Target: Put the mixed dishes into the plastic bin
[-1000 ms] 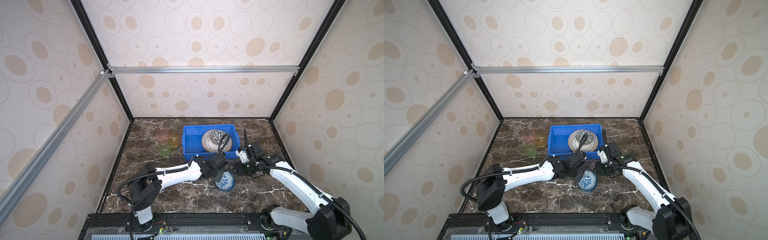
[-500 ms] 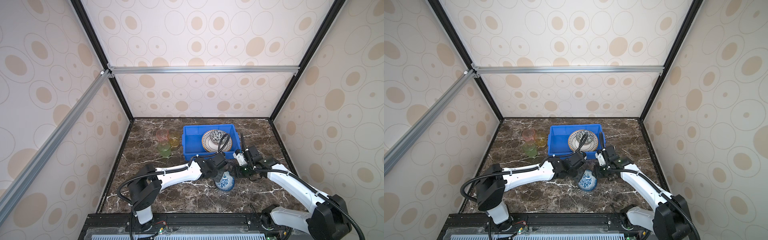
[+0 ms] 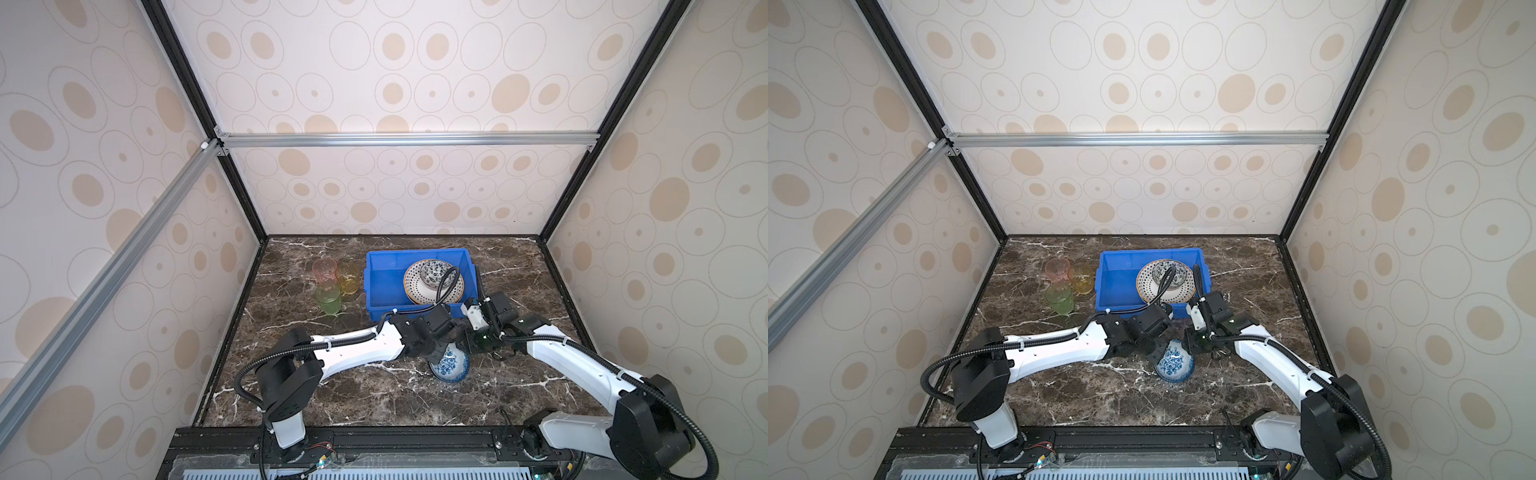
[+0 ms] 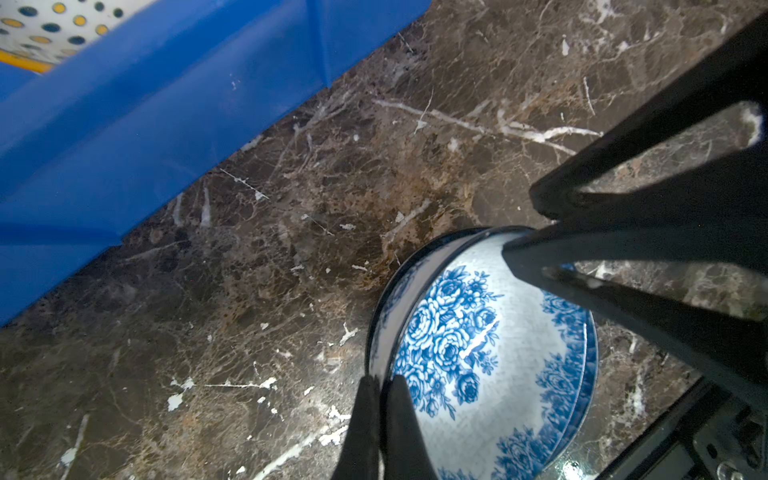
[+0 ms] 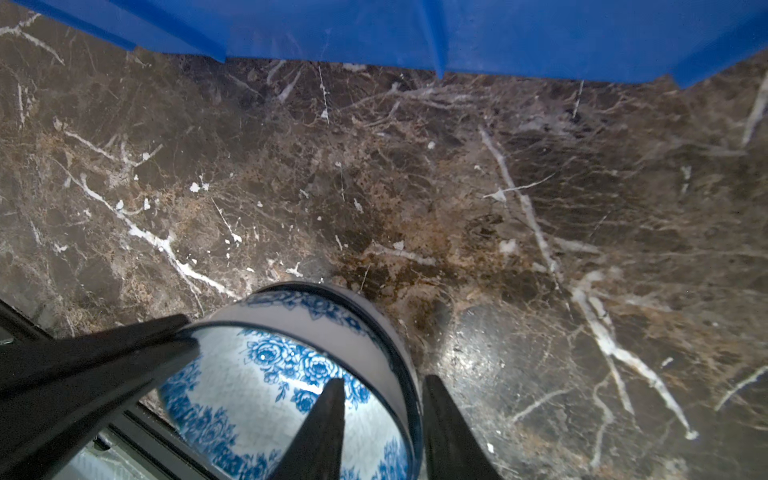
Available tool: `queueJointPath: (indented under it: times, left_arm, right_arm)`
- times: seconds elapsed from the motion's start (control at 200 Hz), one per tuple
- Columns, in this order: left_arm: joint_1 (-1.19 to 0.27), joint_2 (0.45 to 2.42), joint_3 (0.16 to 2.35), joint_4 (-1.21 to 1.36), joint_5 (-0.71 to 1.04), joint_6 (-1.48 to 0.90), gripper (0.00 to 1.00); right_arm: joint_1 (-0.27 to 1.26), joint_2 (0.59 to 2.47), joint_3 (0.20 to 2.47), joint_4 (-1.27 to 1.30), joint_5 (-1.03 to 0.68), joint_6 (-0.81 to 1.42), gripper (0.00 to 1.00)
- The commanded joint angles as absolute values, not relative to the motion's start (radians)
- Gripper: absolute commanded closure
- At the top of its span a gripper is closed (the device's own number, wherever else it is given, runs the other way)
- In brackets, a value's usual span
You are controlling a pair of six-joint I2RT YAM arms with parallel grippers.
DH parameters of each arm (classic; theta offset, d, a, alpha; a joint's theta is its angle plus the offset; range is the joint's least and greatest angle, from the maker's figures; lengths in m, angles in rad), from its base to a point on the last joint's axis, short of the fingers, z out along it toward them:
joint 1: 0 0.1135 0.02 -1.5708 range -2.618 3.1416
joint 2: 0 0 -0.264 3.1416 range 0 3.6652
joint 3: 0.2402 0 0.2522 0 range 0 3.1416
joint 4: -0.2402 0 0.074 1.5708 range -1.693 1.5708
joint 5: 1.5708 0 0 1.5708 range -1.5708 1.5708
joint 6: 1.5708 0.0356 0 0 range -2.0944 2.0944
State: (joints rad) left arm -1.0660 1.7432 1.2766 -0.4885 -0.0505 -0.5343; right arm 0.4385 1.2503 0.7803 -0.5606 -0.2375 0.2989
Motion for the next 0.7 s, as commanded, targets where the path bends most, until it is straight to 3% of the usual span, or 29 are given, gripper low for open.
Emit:
queueJointPath:
  times: [0.0,0.69]
  left_arm:
    - [-1.068,1.741,1.331,-0.483,-0.051,-0.548,1.0]
    - [-1.068,1.736,1.317,-0.467,-0.038,-0.555,1.0]
  right_arm:
    - [0.451,1.268,0.77,-0.542,-0.22,0.281,0.66]
    - [0.48,1.299,0.762,-0.525,-0.193,0.277,0.79]
